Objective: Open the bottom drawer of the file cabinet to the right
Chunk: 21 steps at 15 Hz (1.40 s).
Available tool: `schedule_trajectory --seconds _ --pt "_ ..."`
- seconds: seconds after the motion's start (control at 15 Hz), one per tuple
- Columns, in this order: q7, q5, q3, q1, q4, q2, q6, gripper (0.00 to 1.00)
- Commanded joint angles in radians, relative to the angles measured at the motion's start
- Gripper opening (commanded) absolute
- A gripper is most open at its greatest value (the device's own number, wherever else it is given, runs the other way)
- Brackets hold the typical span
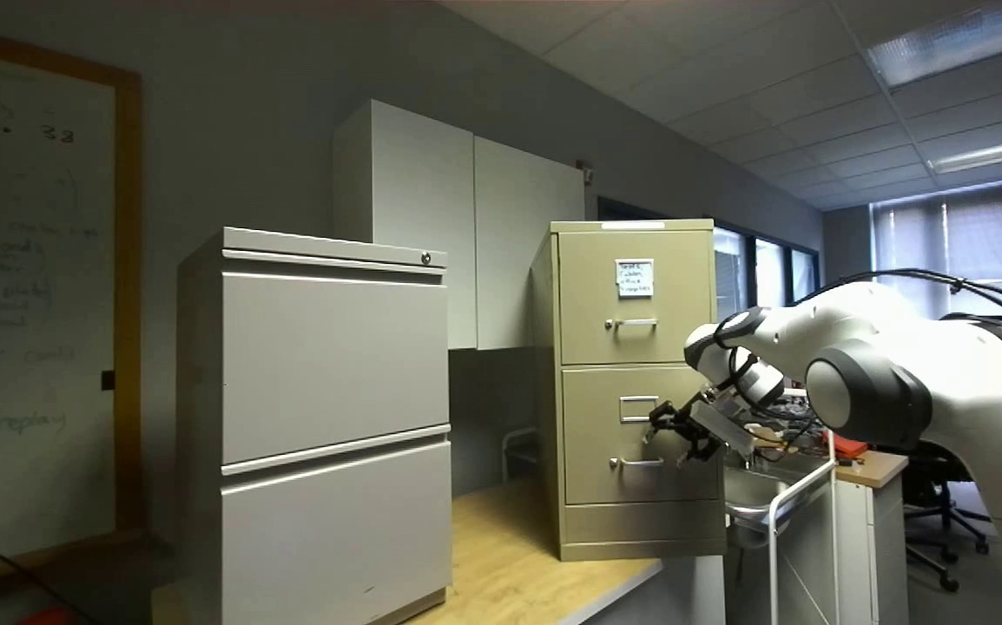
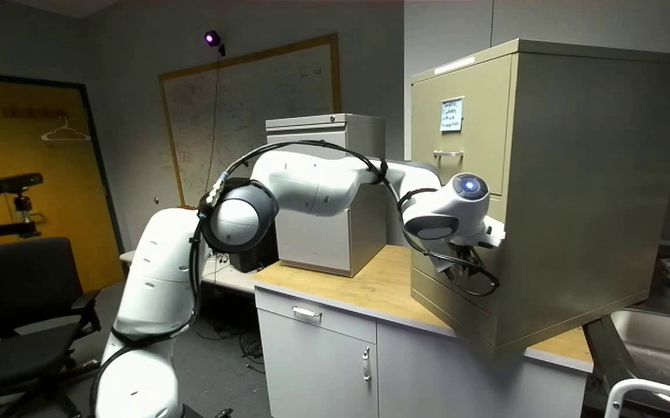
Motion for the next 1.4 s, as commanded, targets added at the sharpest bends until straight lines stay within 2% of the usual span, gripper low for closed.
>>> schedule_trajectory --seconds 0.0,0.33,0.4,0.47,0.53,0.93,1.13,1.33 --pt "0.097 -0.036 0.035 -0.051 0.1 0.083 -0.048 1.0" --pt "0.141 -0.061 0.048 -0.08 0.111 0.127 -0.087 1.0" --pt "0.148 -0.071 0.048 -0.083 0.116 0.135 -0.093 0.75" --pt "0.156 -0.076 0.05 -0.083 0.123 0.136 -0.101 0.75" --pt "0.162 -0.086 0.051 -0.084 0.133 0.136 -0.111 0.69" --pt "0.231 -0.215 0.058 -0.063 0.195 0.078 -0.216 0.22" --pt "0.219 -0.262 0.079 -0.06 0.246 0.051 -0.238 0.0" --pt "0.177 -0.283 0.108 -0.061 0.298 0.029 -0.274 0.0"
